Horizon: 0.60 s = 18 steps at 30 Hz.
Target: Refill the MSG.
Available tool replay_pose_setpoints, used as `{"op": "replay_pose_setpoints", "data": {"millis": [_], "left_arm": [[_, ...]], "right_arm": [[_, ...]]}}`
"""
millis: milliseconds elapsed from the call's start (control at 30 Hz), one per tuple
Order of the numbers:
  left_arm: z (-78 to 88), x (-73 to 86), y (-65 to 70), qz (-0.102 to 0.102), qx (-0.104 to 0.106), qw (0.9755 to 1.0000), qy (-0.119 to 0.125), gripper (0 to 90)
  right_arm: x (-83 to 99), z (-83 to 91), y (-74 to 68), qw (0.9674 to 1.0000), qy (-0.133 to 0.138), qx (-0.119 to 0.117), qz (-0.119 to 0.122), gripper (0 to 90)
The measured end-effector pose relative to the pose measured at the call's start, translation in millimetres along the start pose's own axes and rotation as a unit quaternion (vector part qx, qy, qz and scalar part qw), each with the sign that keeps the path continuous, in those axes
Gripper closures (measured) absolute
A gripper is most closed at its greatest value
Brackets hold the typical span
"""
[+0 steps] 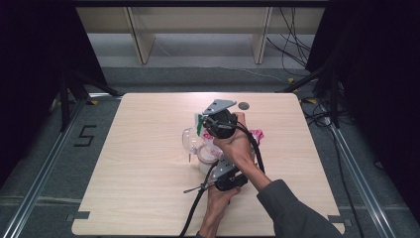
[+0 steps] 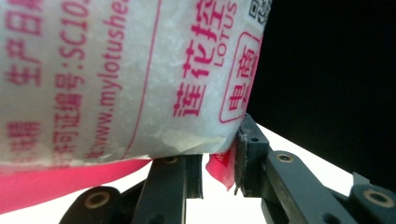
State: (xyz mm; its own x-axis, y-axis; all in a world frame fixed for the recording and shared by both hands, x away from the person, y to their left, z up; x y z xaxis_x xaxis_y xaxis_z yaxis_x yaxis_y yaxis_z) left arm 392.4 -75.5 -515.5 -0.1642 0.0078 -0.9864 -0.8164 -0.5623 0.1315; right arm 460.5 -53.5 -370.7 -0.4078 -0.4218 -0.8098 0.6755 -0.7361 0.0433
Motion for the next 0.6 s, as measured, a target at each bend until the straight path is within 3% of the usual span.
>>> {"op": "replay_pose_setpoints", "data": {"millis": [33,167,233,433,600], "left_arm": [[-0.2,0.0,0.8,0.004,0.001,1.0,-0.001,75.2],[0.3,0.0,-0.6,-0.001,0.003,1.0,0.001,75.2],[-0.2,0.1,0.4,0.004,0.003,1.0,0.0,75.2],[0.5,-0.3,0.4,0.002,0.002,1.0,0.001,75.2],[0.8,-0.2,0.6,0.002,-0.001,1.0,-0.003,75.3]], "right_arm": [[1.6,0.5,-2.0,0.9998,-0.016,-0.002,-0.008,90.0],[-0.3,-1.1,1.1,1.0,0.001,0.001,0.0,90.0],[1.8,-2.4,-1.8,0.9998,-0.016,0.002,-0.006,90.0],[0.4,-2.5,-0.6,1.0,-0.006,0.004,0.004,90.0],[1.3,-2.8,-1.1,0.9999,-0.011,0.004,-0.002,90.0]]}}
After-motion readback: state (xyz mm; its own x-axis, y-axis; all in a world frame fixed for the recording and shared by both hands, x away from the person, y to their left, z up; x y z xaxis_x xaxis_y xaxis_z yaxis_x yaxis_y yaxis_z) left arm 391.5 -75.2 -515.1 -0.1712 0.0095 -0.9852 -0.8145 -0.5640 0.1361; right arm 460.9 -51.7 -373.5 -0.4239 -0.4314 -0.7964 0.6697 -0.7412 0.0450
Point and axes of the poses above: each handheld gripper's, and its own axes: z roughly backward along the jaws, x roughly out of its underside, y roughly to its right, the point moved 4 cm from there along -z, roughly forward along the jaws, and after that the axes turned 10 degrees about -z, right-handed, at the moved point
